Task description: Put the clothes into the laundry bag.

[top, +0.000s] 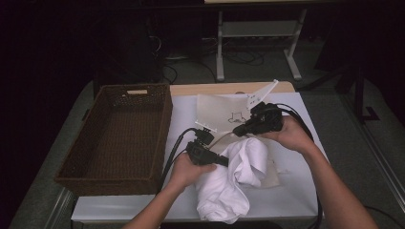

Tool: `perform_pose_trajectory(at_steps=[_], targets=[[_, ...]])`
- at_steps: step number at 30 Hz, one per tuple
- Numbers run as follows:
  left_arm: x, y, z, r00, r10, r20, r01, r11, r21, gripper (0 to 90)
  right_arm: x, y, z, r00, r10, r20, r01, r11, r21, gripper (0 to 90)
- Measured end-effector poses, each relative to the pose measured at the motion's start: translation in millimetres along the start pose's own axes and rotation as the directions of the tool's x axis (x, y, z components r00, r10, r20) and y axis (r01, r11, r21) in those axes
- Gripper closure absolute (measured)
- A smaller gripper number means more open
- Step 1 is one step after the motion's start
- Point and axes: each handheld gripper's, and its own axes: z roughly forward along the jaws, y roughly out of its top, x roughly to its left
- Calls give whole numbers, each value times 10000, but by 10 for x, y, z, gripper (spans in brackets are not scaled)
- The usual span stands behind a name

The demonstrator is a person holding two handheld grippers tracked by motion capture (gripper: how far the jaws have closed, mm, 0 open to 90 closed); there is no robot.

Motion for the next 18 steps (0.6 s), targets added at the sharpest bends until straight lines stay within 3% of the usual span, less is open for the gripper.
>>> perform_pose_trajectory(at_steps=[5, 7, 9, 12, 15, 17, 18], targets=[[-64, -19, -262, 9982, -500, 328, 512, 9981, -351, 851, 19, -35, -74, 10000, -21, 8, 21, 10000, -49, 889], [-86, -12, -326, 9990, -410, 188, 416, 9985, -347, 851, 32, -27, -84, 10000, -66, -22, 66, 9999, -79, 888], [-61, -4, -313, 9985, -550, 13, 550, 9982, -255, 851, 44, -3, -78, 9999, -107, -121, 105, 9998, -155, 889], [60, -9, -174, 9942, -1068, -156, 1060, 9931, -498, 851, 73, 29, -80, 9995, -198, -233, 192, 9994, -296, 890], [178, -10, 29, 9806, -1756, -871, 1649, 9793, -1175, 846, 117, 87, -114, 9986, -254, -462, 222, 9975, -678, 890], [191, 0, 96, 9685, -2255, -1061, 2039, 9618, -1828, 841, 135, 89, -104, 9988, -247, -414, 222, 9981, -581, 890], [181, 7, 106, 9666, -2272, -1189, 2007, 9588, -2010, 835, 142, 78, -83, 9989, -259, -392, 242, 9988, -417, 890]])
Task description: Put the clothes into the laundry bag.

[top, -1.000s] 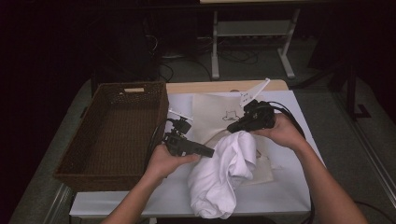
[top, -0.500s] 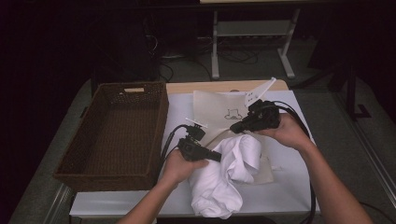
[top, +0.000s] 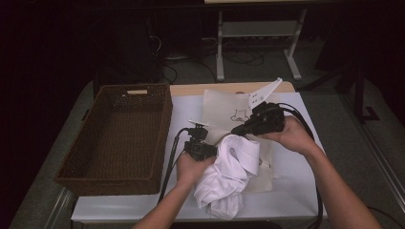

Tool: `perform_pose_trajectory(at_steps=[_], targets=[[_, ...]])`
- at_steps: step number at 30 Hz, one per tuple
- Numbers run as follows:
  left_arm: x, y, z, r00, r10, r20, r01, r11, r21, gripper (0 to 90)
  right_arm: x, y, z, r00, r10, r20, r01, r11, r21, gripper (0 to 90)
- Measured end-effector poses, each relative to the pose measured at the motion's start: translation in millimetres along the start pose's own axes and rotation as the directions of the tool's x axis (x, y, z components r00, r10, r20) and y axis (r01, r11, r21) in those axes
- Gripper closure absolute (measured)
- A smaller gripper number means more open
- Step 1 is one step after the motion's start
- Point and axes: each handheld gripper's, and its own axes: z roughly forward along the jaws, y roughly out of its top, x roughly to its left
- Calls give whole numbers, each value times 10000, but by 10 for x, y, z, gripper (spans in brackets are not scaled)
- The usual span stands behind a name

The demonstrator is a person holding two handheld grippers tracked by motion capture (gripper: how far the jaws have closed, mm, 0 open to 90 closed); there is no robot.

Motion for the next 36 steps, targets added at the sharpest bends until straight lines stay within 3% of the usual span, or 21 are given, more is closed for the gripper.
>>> perform_pose_trajectory(at_steps=[2, 5, 8, 11, 15, 19, 21, 23, 25, 26, 29, 31, 33, 35, 36], targets=[[-8, -1, -29, 9999, 1, -120, -4, 9998, -223, 806, 9, -62, 41, 9998, 134, -129, -129, 9994, 322, 890], [-3, -5, -170, 10000, 79, 32, -79, 9999, -87, 673, 9, -173, 104, 9998, 172, -42, -167, 9960, 883, 889], [-34, -11, -248, 9996, 235, 150, -238, 9995, 194, 598, -26, -211, 111, 9993, 357, -96, -349, 9967, 736, 889], [-107, -8, -388, 9974, 715, 50, -716, 9966, 404, 566, -44, -212, 112, 9993, 381, -60, -376, 9968, 712, 889], [-186, 12, -509, 9944, 1053, 84, -1056, 9926, 605, 517, -84, -210, 110, 9988, 482, 70, -486, 9957, 783, 889], [-233, 47, -591, 9930, 1166, 169, -1173, 9918, 499, 479, -104, -219, 114, 9984, 550, 148, -561, 9949, 839, 888], [-258, 44, -593, 9880, 1537, 169, -1544, 9857, 669, 474, -108, -222, 115, 9983, 569, 157, -580, 9947, 849, 888], [-251, -5, -510, 9827, 1836, 245, -1852, 9719, 1452, 428, -115, -223, 116, 9982, 569, 170, -581, 9946, 856, 888], [-204, -96, -407, 9827, 1726, 674, -1828, 9625, 2006, 356, -115, -224, 112, 9983, 567, 164, -579, 9949, 822, 888], [-171, -143, -366, 9828, 1631, 870, -1780, 9617, 2084, 342, -112, -227, 115, 9982, 578, 172, -590, 9947, 845, 888], [-85, -240, -273, 9816, 1280, 1414, -1555, 9664, 2045, 334, -107, -231, 128, 9985, 509, 184, -524, 9944, 916, 888], [-72, -283, -211, 9793, 1217, 1619, -1545, 9658, 2083, 335, -95, -223, 140, 9988, 450, 196, -467, 9940, 989, 888], [-89, -335, -134, 9745, 1440, 1724, -1802, 9593, 2173, 371, -84, -214, 147, 9991, 391, 190, -408, 9945, 967, 888], [-116, -380, -65, 9715, 1711, 1639, -2052, 9535, 2207, 537, -81, -209, 157, 9991, 382, 169, -396, 9944, 985, 888], [-125, -391, -55, 9724, 1774, 1517, -2063, 9572, 2031, 624, -81, -208, 163, 9992, 371, 168, -386, 9943, 996, 888]])
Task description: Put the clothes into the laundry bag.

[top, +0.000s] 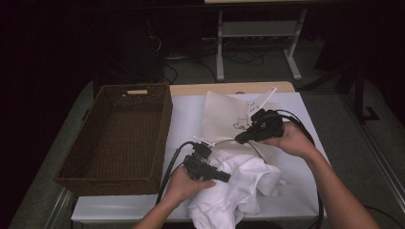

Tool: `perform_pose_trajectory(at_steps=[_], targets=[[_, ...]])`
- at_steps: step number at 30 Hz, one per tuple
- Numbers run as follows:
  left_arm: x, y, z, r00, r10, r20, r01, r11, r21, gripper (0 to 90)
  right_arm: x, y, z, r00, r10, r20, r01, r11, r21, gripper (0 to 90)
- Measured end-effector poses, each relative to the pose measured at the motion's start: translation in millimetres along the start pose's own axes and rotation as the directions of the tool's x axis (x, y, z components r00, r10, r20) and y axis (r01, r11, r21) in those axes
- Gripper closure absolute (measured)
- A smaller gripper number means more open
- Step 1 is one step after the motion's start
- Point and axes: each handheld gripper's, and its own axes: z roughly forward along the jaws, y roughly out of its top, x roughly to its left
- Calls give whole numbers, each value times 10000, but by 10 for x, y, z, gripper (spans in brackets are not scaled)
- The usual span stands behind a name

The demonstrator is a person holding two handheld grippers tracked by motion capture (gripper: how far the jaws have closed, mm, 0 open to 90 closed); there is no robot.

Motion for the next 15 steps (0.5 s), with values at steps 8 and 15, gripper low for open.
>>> perform_pose_trajectory(at_steps=[8, 15], targets=[[-148, 100, -441, 9950, -123, 994, 320, 9794, -1993, 752, 56, 9, -101, 9997, -199, -102, 195, 9991, -383, 889], [-320, 256, -434, 9998, 142, 161, -105, 9773, -2116, 754, 101, 69, -262, 9994, -335, -80, 324, 9937, -1077, 889]])
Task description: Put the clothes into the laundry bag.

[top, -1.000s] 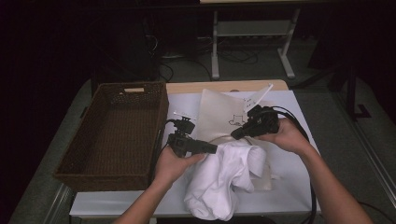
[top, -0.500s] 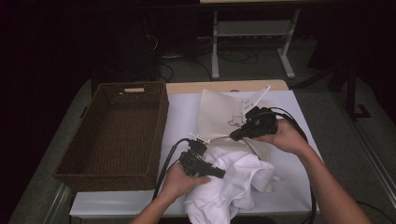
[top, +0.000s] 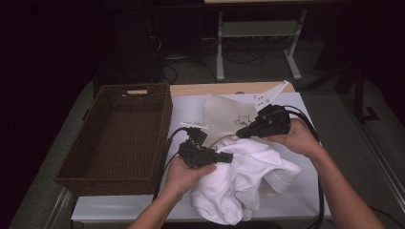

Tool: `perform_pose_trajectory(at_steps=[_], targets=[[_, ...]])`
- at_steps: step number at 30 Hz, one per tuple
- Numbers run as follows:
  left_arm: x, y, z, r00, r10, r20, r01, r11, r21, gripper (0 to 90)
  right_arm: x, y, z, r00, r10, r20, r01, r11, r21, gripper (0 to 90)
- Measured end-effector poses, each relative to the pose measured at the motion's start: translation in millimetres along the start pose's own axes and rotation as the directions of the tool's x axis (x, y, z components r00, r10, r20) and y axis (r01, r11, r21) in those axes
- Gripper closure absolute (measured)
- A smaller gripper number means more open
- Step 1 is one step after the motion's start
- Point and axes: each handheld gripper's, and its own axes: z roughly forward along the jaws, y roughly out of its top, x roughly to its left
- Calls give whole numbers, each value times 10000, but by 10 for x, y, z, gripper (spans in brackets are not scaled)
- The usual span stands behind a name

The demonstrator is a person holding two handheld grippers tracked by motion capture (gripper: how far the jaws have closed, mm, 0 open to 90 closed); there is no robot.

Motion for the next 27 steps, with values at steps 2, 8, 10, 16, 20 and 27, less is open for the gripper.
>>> perform_pose_trajectory(at_steps=[2, 8, 10, 16, 20, 27], targets=[[135, -55, 134, 9956, -447, -822, 435, 9989, -168, 754, 24, 5, -16, 9998, -42, -208, 41, 10000, -61, 890], [382, -210, 446, 9596, -2046, -1933, 1706, 9690, -1786, 717, 25, -51, 124, 9999, 71, -149, -64, 9989, 462, 890], [336, -184, 397, 9635, -1683, -2083, 1371, 9782, -1562, 599, -39, -163, 228, 9992, 397, 39, -398, 9926, 1144, 890], [186, -178, 88, 9796, -974, -1759, 872, 9941, -644, 442, -54, -202, 230, 9990, 435, 45, -437, 9930, 1093, 889], [149, -205, -93, 9829, -587, -1743, 579, 9983, -94, 389, -68, -199, 220, 9989, 467, 78, -472, 9938, 1005, 889], [372, -376, 127, 9864, -881, -1388, 1078, 9840, 1420, 323, -84, -167, 237, 9990, 440, 94, -447, 9944, 955, 889]])
